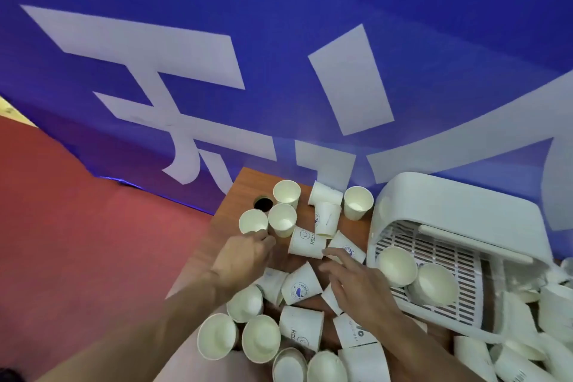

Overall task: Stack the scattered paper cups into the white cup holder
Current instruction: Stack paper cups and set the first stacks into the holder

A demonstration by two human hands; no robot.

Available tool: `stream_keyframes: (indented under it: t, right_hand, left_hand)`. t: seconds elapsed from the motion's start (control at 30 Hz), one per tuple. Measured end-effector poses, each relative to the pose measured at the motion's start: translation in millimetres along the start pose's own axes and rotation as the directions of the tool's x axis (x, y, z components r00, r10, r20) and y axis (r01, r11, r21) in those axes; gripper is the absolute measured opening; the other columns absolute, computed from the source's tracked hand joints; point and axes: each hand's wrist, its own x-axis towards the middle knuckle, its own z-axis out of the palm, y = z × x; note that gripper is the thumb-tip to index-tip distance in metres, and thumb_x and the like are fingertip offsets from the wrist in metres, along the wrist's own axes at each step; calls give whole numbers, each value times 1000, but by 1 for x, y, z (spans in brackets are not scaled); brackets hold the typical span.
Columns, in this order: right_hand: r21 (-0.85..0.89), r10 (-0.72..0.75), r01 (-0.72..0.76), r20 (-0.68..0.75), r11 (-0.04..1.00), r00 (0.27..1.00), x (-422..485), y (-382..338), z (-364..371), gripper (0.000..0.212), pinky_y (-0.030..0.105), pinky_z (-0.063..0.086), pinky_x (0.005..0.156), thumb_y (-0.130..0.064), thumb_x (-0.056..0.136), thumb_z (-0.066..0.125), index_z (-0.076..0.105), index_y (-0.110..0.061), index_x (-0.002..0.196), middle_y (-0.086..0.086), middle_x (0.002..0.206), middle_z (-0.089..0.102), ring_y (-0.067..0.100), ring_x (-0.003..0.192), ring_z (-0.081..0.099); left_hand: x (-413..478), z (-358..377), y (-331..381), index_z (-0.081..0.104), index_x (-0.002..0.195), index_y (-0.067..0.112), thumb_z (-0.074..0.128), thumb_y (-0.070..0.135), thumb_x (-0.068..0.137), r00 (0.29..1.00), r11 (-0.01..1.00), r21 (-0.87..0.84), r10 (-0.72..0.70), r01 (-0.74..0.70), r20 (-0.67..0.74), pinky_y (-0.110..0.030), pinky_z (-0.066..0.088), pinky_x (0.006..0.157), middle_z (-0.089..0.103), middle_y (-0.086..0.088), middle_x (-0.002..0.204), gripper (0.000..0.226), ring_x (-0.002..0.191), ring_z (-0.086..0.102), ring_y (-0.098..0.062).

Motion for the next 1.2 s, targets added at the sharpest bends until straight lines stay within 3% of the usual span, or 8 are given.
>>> stream_keyframes:
  t: [0.1,0.2,0.47,0.57,0.67,0.83,0.97,1.2]
  right_hand:
    - [-55,-1,5,63,998,998,38,-19,16,32,32,51,71,-22,95,49,57,-33,124,-22,147,36,9,97,63]
    - [-38,24,-22,60,999,998,65,-35,28,33,33,53,68,-24,95,49,55,-32,126,-22,146,36,10,86,65]
    - [-110,102,-94,68,989,992,105,-44,55,43,30,53,66,-20,90,56,49,-27,132,-15,139,45,13,91,64]
    - [-126,142,-130,88,983,986,121,-42,60,40,34,55,73,-22,93,54,52,-27,132,-15,145,40,14,101,62]
    - [-152,153,-137,104,979,983,130,-41,65,37,37,54,74,-23,93,53,54,-27,130,-14,144,41,16,102,63]
    - [-167,166,-152,72,974,984,137,-40,72,22,32,48,66,-28,96,50,62,-30,114,-10,111,65,18,87,66]
    - [-190,133,-126,27,974,991,132,-45,69,18,30,48,59,-31,97,49,67,-30,101,-8,91,68,15,77,64]
    - [-99,40,-57,-165,993,985,98,-56,48,13,32,49,53,-31,92,56,69,-29,91,-10,81,68,10,70,63]
  left_hand:
    - [-5,14,-32,56,93,18,57,20,84,989,989,-13,-148,149,24,-32,32,42,57,2,89,10,58,57,-26]
    - [-3,26,-50,51,103,19,48,24,88,971,975,37,-223,221,89,-33,35,50,55,4,105,16,74,62,-24]
    - [14,53,-68,54,112,19,44,26,95,980,988,2,-155,156,121,-34,45,58,57,3,108,20,90,62,-24]
    - [18,57,-72,58,110,22,44,29,95,991,993,-21,-111,112,73,-36,49,62,60,2,103,22,85,63,-24]
    - [20,62,-77,62,102,22,45,33,95,996,996,-32,-87,88,25,-33,47,55,62,2,94,21,79,64,-24]
    - [21,69,-80,66,83,18,48,32,95,998,998,-29,-59,59,-8,-30,42,49,63,0,78,25,69,63,-26]
    - [14,61,-79,62,69,18,61,28,87,995,998,-61,-24,19,-94,-29,39,40,59,1,64,21,55,59,-25]
    - [-4,36,-67,59,69,22,65,25,87,976,995,-69,62,-78,-207,-28,31,35,53,4,60,19,47,52,-20]
